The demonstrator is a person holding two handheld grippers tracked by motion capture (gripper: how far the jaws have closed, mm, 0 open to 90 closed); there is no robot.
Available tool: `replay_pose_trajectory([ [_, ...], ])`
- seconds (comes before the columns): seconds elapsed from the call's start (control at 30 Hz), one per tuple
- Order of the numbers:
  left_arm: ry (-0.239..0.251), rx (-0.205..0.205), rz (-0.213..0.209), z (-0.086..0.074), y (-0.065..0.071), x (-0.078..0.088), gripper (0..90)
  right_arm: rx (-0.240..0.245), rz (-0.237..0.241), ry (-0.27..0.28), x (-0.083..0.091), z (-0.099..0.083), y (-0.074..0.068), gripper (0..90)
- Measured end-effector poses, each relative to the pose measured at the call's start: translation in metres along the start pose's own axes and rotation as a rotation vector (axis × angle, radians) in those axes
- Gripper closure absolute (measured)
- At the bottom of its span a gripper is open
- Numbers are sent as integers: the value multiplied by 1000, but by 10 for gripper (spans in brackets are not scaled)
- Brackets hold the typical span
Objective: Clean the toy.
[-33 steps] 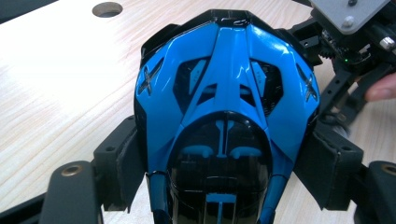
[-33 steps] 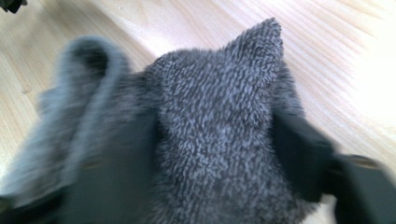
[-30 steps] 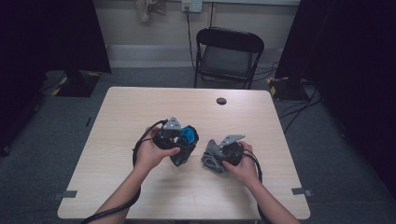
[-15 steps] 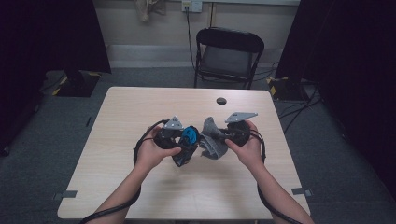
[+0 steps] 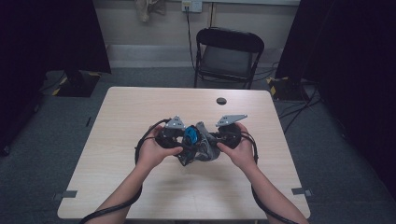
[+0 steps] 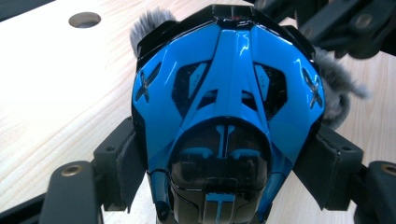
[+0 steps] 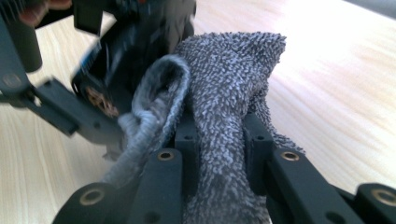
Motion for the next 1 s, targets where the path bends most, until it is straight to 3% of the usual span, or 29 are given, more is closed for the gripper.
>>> replay_pose_trajectory([
  [0.4, 40, 13, 1, 11, -1, 6, 247, -27, 41, -27, -19, -20, -10, 731],
  [0.77, 55, 35, 2, 13, -5, 11, 247, -8, 66, -104, -36, -39, -19, 730],
  [1.0, 17, 37, 14, 1, -10, 11, 247, -39, 9, -55, -9, -27, 5, 730],
])
Point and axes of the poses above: each handheld gripper's, and its own axes: x roughly backward along the jaws, z roughly out of its top, y roughly to its right, the point moved 7 cm from there along -x, roughly forward along the jaws, and after that the axes turned 5 degrees about x, right-handed, at the moved point
